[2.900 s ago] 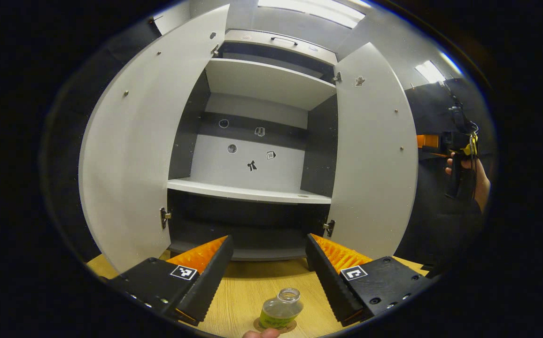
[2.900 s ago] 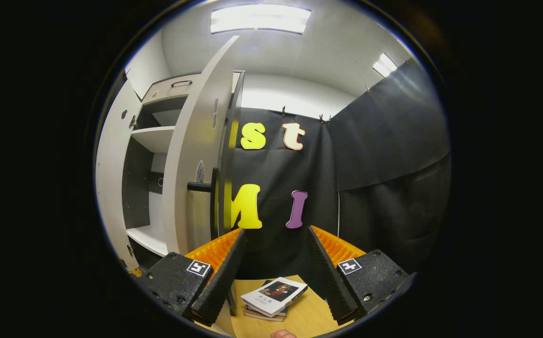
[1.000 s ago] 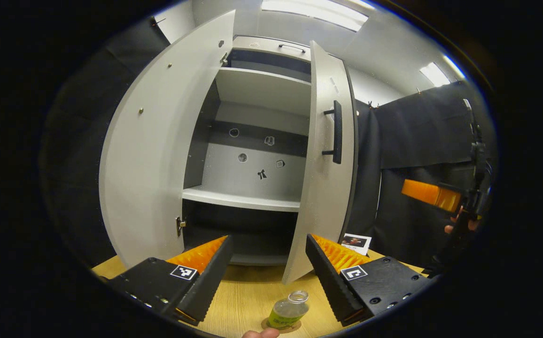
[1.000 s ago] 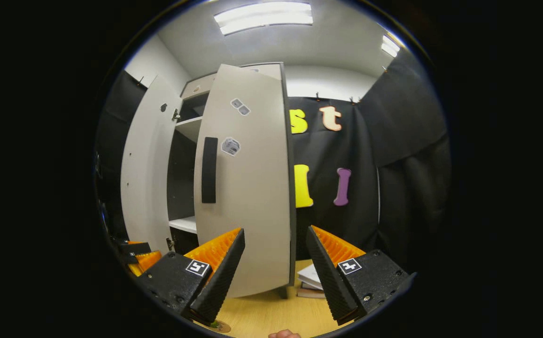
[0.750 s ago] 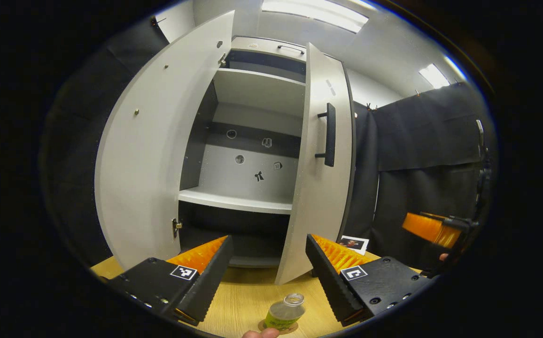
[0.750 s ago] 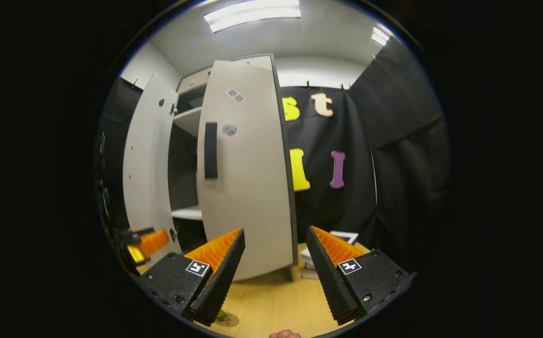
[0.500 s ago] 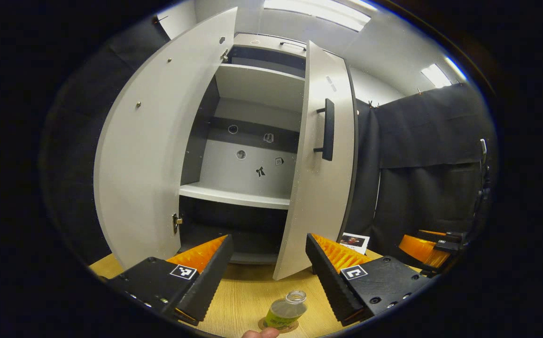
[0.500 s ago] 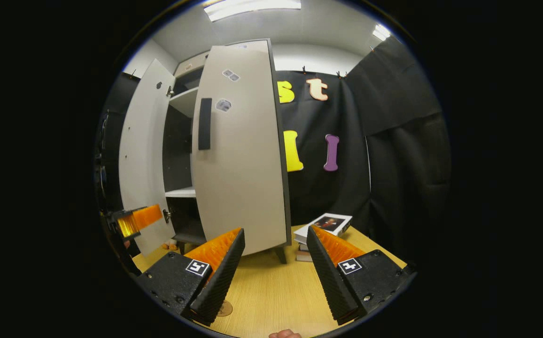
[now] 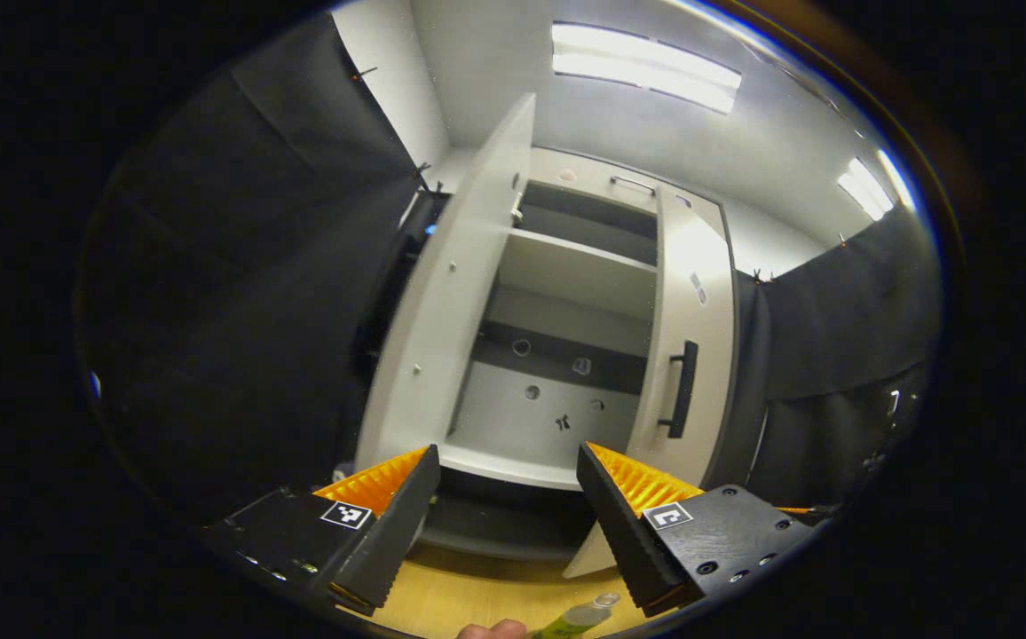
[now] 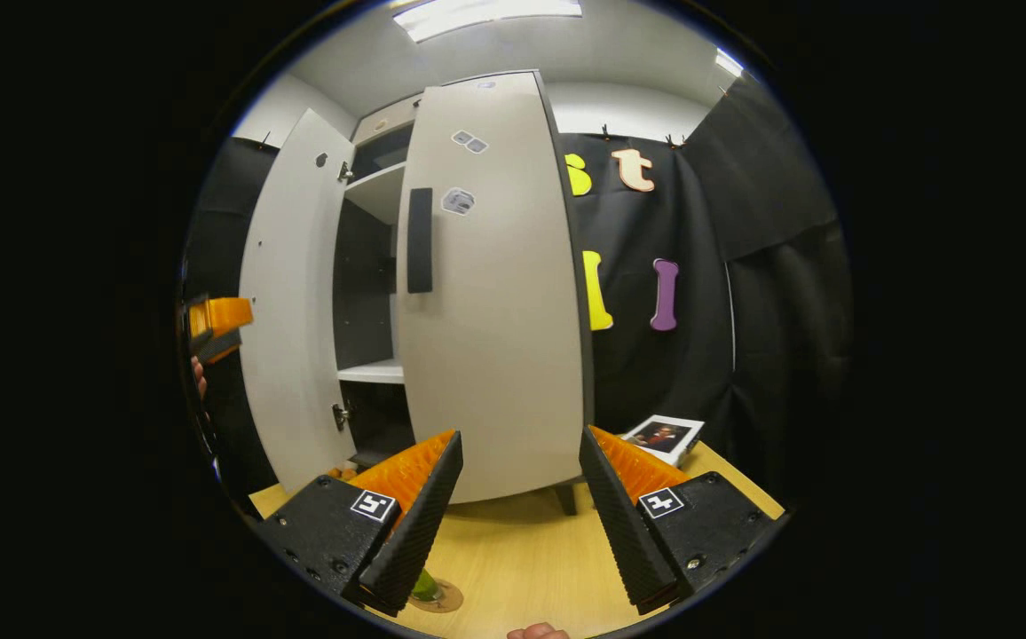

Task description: Grasp the bottle in the cabinet with the left hand and place it on the coaster, then close the right door with the right hand and the left door with the left hand.

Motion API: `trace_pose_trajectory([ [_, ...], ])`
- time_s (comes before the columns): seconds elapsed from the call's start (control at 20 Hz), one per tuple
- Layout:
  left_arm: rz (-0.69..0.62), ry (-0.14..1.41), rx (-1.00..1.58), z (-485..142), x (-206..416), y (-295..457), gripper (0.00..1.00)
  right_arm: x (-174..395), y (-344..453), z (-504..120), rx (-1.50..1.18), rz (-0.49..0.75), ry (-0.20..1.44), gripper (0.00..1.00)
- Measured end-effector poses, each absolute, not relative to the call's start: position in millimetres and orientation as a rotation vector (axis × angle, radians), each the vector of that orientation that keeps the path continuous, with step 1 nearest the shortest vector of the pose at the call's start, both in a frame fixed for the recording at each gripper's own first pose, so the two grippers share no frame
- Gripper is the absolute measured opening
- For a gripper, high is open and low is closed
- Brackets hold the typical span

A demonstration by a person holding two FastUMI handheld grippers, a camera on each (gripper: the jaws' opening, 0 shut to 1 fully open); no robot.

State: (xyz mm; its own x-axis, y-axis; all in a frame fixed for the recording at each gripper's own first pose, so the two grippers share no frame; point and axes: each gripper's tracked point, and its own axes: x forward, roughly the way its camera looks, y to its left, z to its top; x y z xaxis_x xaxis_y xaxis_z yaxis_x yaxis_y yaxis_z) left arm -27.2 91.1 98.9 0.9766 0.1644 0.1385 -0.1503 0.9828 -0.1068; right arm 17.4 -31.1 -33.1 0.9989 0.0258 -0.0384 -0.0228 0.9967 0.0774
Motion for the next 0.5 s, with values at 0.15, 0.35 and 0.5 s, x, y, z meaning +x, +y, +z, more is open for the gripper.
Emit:
trace_pose_trajectory([
  [0.15, 0.337, -0.208, -0.001, 114.6, -46.9, 156.5, 1.0, 20.3, -27.1, -40.9, 0.079, 0.041, 0.063, 0.82],
  [0.35, 0.495, -0.18, 0.088, 108.4, -50.4, 217.5, 1.0, 18.4, -34.3, -42.1, 0.079, 0.029, 0.072, 0.82],
  [0.5, 0.501, -0.148, 0.064, 108.3, -25.3, 232.8, 0.99, 12.2, -51.9, -35.3, 0.07, -0.007, 0.058, 0.82],
])
